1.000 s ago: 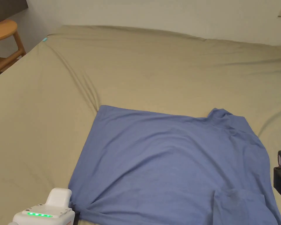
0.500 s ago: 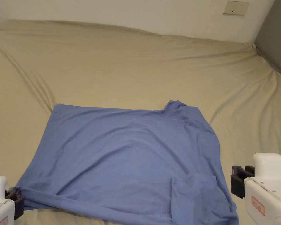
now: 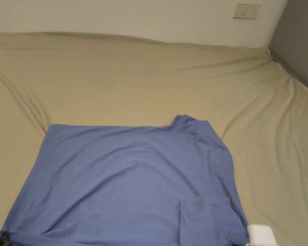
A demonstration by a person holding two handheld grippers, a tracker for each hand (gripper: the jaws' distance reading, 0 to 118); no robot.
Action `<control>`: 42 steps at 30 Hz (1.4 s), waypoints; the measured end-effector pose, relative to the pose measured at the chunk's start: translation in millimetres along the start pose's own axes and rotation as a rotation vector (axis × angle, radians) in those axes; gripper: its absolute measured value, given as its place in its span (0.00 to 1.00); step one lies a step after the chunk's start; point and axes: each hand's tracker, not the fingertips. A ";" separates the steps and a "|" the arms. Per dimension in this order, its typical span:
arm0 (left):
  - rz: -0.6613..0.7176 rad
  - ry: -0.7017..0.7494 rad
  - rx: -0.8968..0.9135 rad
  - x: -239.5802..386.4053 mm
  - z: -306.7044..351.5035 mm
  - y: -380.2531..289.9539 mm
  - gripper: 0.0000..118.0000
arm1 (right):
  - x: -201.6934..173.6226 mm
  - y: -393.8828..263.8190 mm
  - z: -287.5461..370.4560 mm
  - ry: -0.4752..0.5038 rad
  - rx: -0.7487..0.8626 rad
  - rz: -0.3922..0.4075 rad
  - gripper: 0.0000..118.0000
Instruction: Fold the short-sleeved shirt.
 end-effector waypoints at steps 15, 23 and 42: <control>0.127 -0.034 0.070 -10.9 1.9 5.5 0.05 | 13.1 19.3 58.1 0.139 0.247 -0.035 0.09; 0.148 -0.065 0.120 -11.0 -9.2 50.8 0.05 | 21.2 85.9 61.0 0.161 0.277 -0.047 0.09; -0.065 0.019 -0.081 26.8 -175.9 102.4 0.05 | -10.4 181.2 -103.0 -0.001 0.019 0.115 0.09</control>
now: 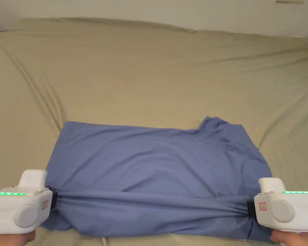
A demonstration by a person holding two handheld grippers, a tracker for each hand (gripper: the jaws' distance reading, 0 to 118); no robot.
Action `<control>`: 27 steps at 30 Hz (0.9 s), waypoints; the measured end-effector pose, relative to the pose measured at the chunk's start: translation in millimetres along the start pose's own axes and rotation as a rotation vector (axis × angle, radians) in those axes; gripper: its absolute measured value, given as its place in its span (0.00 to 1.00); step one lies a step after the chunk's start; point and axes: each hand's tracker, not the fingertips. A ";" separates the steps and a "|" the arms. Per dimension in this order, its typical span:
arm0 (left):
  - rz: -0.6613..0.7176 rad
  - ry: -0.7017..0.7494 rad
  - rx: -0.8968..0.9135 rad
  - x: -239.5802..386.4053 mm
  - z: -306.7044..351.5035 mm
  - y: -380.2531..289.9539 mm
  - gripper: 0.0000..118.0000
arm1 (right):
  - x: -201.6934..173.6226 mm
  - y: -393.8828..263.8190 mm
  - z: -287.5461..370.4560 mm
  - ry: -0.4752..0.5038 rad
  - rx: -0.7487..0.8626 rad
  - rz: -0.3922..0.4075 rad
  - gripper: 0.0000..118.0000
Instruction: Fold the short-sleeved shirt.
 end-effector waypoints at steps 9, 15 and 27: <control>-0.026 -0.031 -0.002 -9.0 11.3 11.9 0.17 | 9.6 12.3 12.4 -0.067 0.107 -0.107 0.58; 0.106 -0.055 0.291 -16.0 90.2 34.4 0.96 | 21.4 15.2 95.6 -0.111 0.312 -0.242 0.89; 0.079 -0.055 0.799 24.0 287.1 46.8 0.91 | -48.9 -7.4 306.5 -0.053 0.879 -0.005 0.84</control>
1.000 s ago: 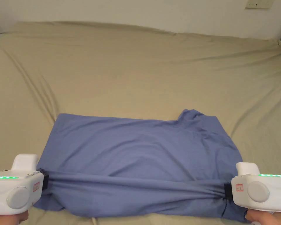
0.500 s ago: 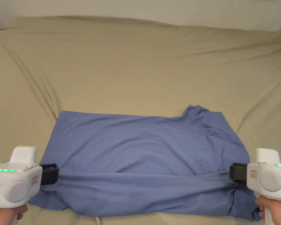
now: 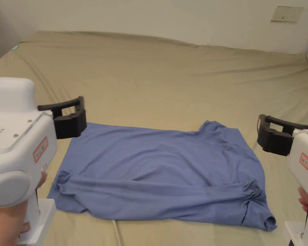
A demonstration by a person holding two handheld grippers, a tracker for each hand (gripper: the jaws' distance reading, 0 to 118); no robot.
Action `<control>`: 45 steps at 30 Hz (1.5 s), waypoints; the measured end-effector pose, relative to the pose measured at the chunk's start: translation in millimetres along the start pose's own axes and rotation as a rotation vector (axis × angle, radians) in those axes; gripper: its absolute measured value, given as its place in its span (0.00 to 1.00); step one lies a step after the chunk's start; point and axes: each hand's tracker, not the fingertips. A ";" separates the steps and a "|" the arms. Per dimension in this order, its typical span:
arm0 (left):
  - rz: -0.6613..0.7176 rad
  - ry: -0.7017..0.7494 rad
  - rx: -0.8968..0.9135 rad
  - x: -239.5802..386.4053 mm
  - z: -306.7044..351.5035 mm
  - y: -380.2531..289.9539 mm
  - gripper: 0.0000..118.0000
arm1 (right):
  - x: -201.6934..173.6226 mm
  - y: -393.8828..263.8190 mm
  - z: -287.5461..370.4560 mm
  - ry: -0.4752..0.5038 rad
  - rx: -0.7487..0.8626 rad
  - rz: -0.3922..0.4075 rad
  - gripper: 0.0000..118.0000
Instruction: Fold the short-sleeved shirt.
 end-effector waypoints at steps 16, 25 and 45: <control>-0.141 -0.016 0.078 51.1 37.1 11.1 0.00 | -46.4 10.3 32.0 0.046 0.138 0.152 0.00; -0.146 -0.053 -0.022 51.2 9.1 -10.6 0.00 | -48.0 -3.9 15.5 0.067 0.095 0.174 0.00; 0.099 0.178 -0.790 -70.4 -139.8 -250.6 0.94 | 14.2 -90.4 -26.4 -0.024 -0.213 0.189 0.00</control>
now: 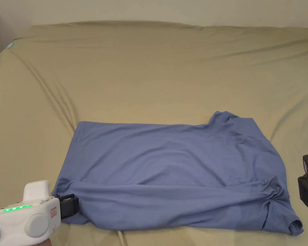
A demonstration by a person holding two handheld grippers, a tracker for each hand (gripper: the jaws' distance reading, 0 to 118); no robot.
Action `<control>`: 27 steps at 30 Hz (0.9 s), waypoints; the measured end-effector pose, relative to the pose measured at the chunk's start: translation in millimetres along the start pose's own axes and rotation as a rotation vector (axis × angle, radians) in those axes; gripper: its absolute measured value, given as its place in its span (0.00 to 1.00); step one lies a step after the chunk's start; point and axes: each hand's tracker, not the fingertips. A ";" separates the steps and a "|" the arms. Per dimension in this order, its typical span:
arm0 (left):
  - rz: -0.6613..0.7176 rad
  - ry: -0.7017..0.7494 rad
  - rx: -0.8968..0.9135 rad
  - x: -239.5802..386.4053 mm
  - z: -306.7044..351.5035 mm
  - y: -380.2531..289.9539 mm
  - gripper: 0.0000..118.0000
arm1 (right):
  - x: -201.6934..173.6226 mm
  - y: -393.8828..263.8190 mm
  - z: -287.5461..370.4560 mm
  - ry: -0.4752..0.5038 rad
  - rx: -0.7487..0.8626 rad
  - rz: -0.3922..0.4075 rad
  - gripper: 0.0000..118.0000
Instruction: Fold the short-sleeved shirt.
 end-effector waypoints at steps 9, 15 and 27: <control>-0.021 -0.098 0.015 25.1 22.0 -7.0 0.11 | -3.4 -8.5 -9.1 -0.016 -0.056 0.018 0.00; -0.042 -0.091 0.097 33.1 49.2 -1.5 0.07 | 2.6 -23.0 -42.7 0.028 -0.235 -0.029 0.18; -0.128 -0.087 0.199 36.2 89.9 2.1 0.07 | 21.4 -139.7 -187.9 0.049 -0.743 -0.204 0.94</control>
